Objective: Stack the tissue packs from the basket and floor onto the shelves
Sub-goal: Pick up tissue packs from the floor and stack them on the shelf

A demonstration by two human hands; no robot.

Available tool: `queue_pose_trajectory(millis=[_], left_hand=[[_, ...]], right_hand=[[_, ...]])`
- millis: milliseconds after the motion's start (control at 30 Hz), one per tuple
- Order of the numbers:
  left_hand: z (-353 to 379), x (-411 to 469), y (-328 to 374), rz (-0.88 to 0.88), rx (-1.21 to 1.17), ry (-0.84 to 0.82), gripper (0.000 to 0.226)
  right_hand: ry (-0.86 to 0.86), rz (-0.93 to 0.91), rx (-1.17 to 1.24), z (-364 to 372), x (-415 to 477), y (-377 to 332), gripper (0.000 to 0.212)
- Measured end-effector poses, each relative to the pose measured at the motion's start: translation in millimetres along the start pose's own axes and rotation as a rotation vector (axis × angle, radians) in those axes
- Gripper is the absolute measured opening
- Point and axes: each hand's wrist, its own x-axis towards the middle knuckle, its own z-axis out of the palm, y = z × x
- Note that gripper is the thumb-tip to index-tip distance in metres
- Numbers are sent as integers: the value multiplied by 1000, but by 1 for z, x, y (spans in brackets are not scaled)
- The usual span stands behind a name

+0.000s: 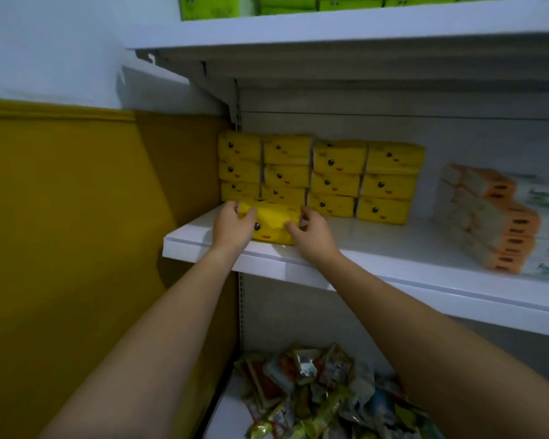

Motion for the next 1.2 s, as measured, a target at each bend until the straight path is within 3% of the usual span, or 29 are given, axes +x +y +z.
queue_pose_trajectory(millis=[33, 167, 233, 400, 567, 633, 733, 800, 1033, 1200], left_hand=[[0, 5, -4, -2, 32, 15, 6], [-3, 21, -11, 13, 206, 186, 43], [-5, 27, -14, 106, 322, 279, 44], [0, 50, -22, 295, 632, 50, 35], [0, 67, -31, 245, 787, 12, 49], [2, 68, -30, 389, 830, 81, 45], [8, 69, -31, 573, 840, -66, 40], [11, 72, -34, 530, 907, -164, 41], [13, 85, -37, 199, 1008, -238, 48], [17, 94, -37, 149, 1132, -182, 52]], right_hand=[[-8, 7, 8, 5, 8, 2, 45], [-26, 9, 48, 21, 35, 6, 48], [-15, 27, 78, 27, 46, 8, 46], [-21, 63, 121, 43, 70, 8, 39], [-170, 26, 97, 53, 77, 7, 44], [-231, -19, 7, 53, 78, 9, 45], [-184, -39, 33, 49, 79, 11, 46], [-124, -31, 68, 45, 79, 11, 47], [-105, -34, 151, 46, 77, 9, 62], [-142, -15, 111, 51, 83, 14, 65]])
